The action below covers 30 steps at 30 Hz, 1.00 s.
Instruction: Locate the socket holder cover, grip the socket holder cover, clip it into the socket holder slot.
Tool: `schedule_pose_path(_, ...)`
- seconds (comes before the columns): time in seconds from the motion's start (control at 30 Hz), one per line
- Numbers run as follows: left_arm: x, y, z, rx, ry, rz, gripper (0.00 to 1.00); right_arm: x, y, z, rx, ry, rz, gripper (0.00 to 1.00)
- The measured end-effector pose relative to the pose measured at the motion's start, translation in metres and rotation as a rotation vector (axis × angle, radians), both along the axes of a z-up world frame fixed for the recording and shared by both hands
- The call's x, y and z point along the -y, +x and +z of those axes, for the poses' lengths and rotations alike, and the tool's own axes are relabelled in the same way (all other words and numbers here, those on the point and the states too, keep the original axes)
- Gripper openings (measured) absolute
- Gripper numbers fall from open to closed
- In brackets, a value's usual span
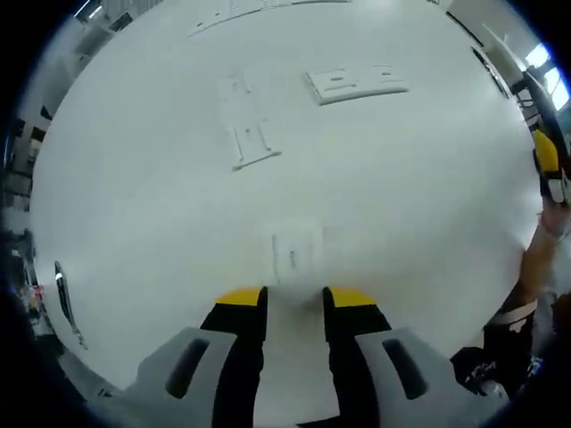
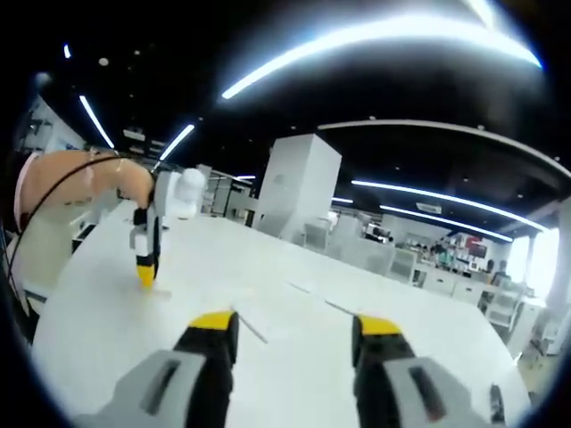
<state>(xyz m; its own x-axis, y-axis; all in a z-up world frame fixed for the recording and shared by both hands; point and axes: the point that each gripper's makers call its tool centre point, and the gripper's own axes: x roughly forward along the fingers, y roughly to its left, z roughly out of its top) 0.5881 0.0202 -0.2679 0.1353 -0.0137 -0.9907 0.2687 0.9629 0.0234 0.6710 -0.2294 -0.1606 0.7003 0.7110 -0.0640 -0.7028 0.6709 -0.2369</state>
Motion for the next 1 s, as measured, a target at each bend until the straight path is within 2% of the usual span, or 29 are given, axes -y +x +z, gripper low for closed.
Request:
schedule_pose_path(0.17,0.000,0.000,0.005,0.015,0.005,-0.002,0.26,0.000,0.001,-0.001,-0.001,-0.002,-0.001,0.52)
schedule_pose_path(0.3,-0.001,0.004,0.008,0.003,-0.010,0.064,0.26,0.001,0.001,-0.001,-0.001,-0.004,-0.002,0.52)
schedule_pose_path(0.57,-0.002,0.012,0.013,0.009,-0.015,0.095,0.26,0.003,0.002,-0.004,-0.005,-0.012,-0.007,0.52)
schedule_pose_path(1.0,0.001,0.027,0.009,0.013,-0.040,0.129,0.26,0.002,0.000,-0.006,-0.003,-0.024,-0.011,0.52)
